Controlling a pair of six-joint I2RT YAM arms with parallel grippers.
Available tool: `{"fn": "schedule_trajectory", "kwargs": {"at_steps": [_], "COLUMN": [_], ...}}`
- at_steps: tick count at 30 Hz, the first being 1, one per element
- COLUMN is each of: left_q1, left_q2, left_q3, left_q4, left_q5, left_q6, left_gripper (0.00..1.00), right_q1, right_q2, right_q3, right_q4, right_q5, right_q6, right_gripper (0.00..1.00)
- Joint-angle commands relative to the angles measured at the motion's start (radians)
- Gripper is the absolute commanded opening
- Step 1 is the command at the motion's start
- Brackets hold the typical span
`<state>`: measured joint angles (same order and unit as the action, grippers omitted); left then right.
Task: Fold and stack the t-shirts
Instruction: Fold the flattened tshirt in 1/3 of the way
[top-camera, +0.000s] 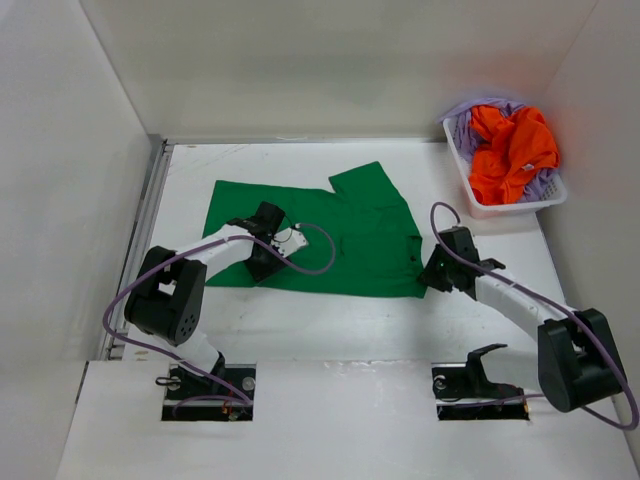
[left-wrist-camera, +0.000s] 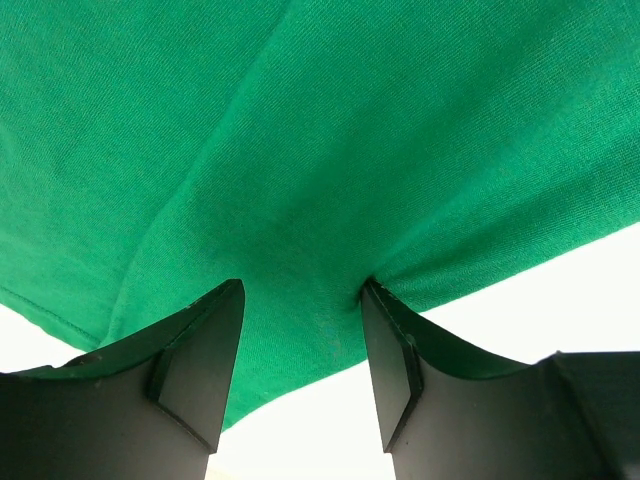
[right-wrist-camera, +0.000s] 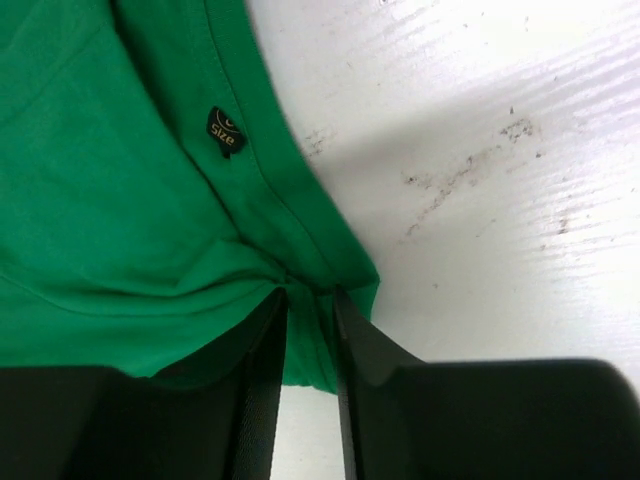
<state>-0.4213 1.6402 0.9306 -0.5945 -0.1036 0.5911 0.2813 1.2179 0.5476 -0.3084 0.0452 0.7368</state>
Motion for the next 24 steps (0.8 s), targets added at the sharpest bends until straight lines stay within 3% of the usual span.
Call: {"fn": "schedule_trajectory", "kwargs": {"at_steps": [1,10,14,18,24], "left_q1": [0.005,-0.009,0.011,0.121,0.409], "left_q2": [0.089,-0.014,-0.112,-0.209,-0.260], "left_q3": [-0.075,-0.043,-0.016,-0.032,-0.101], "left_q4": [0.088,0.015,-0.063,-0.142,-0.091], "left_q5": [0.008,0.019,0.030,0.010,-0.059], "left_q6": [-0.013,-0.050,-0.042,0.076,0.321], "left_gripper": [0.49,0.51,0.53,0.55,0.57], "right_q1": [-0.006,0.046,0.104,0.152,0.141], "right_q2": [-0.017,-0.282,-0.307,-0.247,-0.205], "right_q3": [0.038,-0.012,-0.060,-0.083,-0.112], "right_q4": [0.049,-0.162,-0.164,-0.103,0.011], "right_q5": [0.021,0.082,0.071,0.074,0.073], "right_q6": [-0.023,0.116,0.197,0.246,0.273], "right_gripper": [0.30,0.45,0.49,0.54,0.55]}}
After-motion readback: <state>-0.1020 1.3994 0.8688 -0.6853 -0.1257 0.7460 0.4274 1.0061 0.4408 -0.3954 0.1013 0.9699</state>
